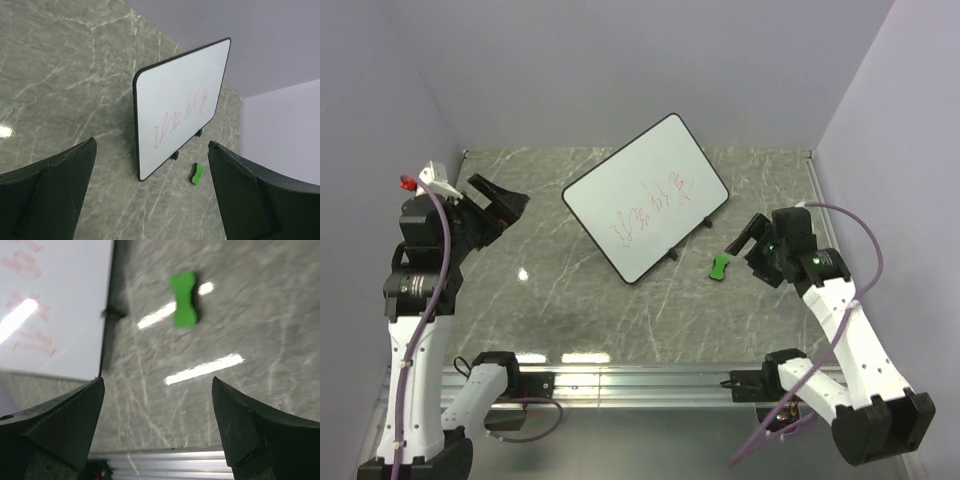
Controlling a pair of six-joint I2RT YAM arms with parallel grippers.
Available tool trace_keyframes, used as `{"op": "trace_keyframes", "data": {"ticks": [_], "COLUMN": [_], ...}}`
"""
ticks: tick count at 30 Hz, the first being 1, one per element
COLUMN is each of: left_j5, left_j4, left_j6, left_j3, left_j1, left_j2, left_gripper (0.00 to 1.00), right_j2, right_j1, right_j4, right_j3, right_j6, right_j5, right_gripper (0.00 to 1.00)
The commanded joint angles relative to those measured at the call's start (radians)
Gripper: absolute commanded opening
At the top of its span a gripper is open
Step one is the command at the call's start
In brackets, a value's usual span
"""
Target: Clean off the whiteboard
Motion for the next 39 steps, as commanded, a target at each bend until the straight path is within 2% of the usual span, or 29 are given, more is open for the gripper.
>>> {"op": "trace_keyframes", "data": {"ticks": [1, 4, 14, 22, 32, 39], "left_j5": [0.029, 0.036, 0.006, -0.017, -0.046, -0.06], "left_j4": [-0.055, -0.071, -0.089, -0.085, -0.098, -0.114], "left_j6": [0.018, 0.018, 0.032, 0.05, 0.061, 0.055], "left_j3": [-0.039, -0.073, -0.022, 0.016, 0.03, -0.01], "left_j1": [-0.006, -0.006, -0.08, -0.121, -0.124, -0.123], "left_j2": [-0.05, -0.064, 0.006, 0.066, 0.082, 0.074], "left_gripper": [0.99, 0.99, 0.99, 0.98, 0.98, 0.96], "right_j2": [0.093, 0.211, 0.494, 0.702, 0.796, 0.841], "right_j1": [-0.057, -0.065, -0.043, 0.056, 0.06, 0.061], "right_j4": [-0.028, -0.018, 0.108, 0.105, 0.062, 0.108], "right_j3": [0.046, 0.068, 0.077, 0.235, 0.285, 0.235], "right_j6": [-0.026, -0.046, -0.084, -0.133, -0.158, -0.173], "right_j5": [0.09, 0.103, 0.069, 0.103, 0.198, 0.172], "right_gripper": [0.93, 0.87, 0.86, 0.85, 0.83, 0.68]}}
